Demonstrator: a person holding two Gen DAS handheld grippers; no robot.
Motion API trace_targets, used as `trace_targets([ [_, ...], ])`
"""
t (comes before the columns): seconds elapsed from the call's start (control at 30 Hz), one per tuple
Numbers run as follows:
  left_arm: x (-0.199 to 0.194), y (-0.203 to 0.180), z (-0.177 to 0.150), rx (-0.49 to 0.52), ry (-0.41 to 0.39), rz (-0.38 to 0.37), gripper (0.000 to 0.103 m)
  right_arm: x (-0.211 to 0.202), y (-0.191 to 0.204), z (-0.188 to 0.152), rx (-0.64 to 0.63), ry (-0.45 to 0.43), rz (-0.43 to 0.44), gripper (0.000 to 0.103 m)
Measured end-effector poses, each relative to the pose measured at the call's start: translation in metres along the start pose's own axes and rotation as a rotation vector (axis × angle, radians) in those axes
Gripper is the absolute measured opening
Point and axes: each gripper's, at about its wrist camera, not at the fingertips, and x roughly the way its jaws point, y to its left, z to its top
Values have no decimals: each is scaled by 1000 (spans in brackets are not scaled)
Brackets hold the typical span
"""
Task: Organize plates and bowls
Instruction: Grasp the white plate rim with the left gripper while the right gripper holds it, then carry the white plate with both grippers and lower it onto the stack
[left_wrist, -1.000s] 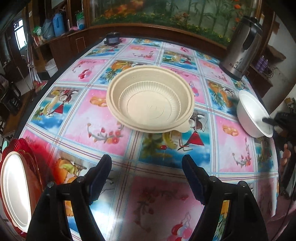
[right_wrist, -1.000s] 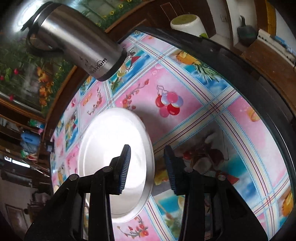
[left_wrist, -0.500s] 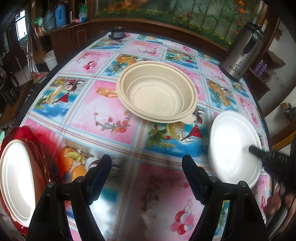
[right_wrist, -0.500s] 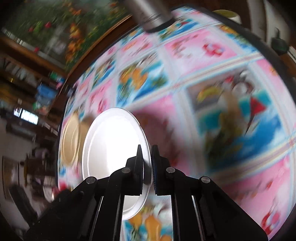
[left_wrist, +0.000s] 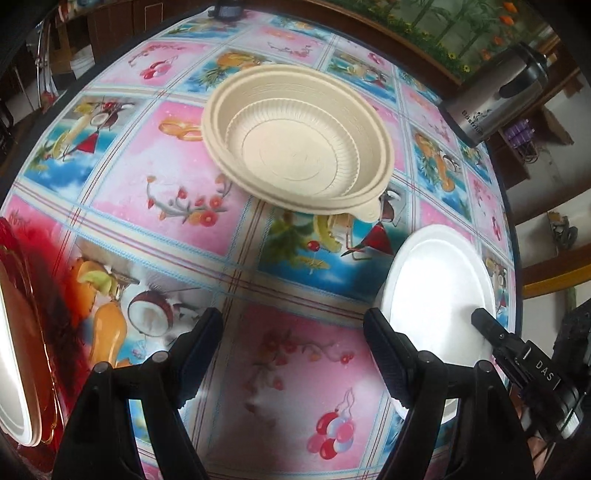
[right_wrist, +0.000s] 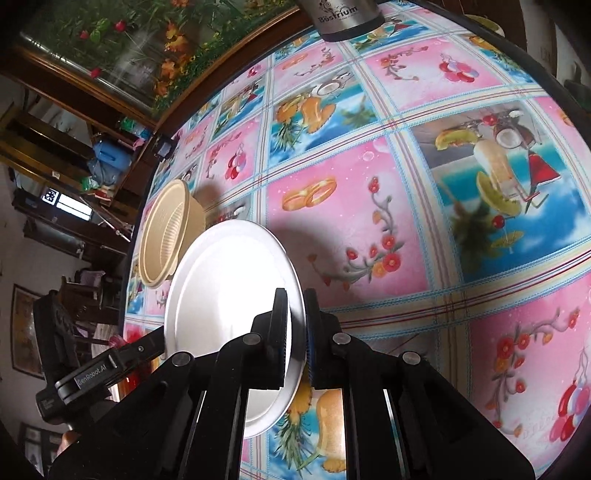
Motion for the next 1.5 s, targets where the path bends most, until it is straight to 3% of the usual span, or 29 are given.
trace_targets([
  [0.13, -2, 0, 7, 16, 11, -3, 79, -6, -11, 2, 29, -16, 19, 8],
  [0.3, -16, 10, 11, -63, -4, -95, 79, -4, -11, 3, 28, -10, 30, 8],
  [0.47, -4, -19, 3, 32, 32, -91, 79, 3, -9, -1, 23, 7, 54, 8],
  [0.63, 16, -26, 0, 33, 72, -107, 78, 2, -19, 0, 58, 24, 91, 8],
  [0.7, 15, -28, 0, 45, 49, -96, 77, 0, -21, 1, 58, 21, 92, 23],
  [0.73, 13, -29, 1, 49, 34, -98, 75, -2, -23, 2, 63, 14, 95, 28],
  [0.77, 11, -29, 2, 53, 24, -102, 65, -4, -23, 2, 68, 7, 101, 36],
  [0.83, 10, -30, 2, 63, 22, -109, 33, -7, -23, 2, 66, 0, 109, 36],
  [0.93, 13, -32, 2, 74, 30, -115, 16, -7, -21, 1, 56, 5, 105, 36],
  [1.0, 14, -34, 0, 86, 30, -121, 10, -6, -18, 0, 55, 10, 111, 36],
  [1.17, 11, -38, -2, 113, 20, -109, 8, -8, -12, -3, 45, -25, 69, 36],
  [1.27, 9, -39, -3, 121, 16, -121, 8, -8, -7, -5, 25, -32, 49, 15],
  [1.4, 5, -41, -7, 142, 6, -119, 7, -9, -2, -11, 12, -51, 22, 8],
  [1.5, -1, -37, -11, 155, -10, -113, 7, -13, 1, -17, 5, -57, 21, 8],
])
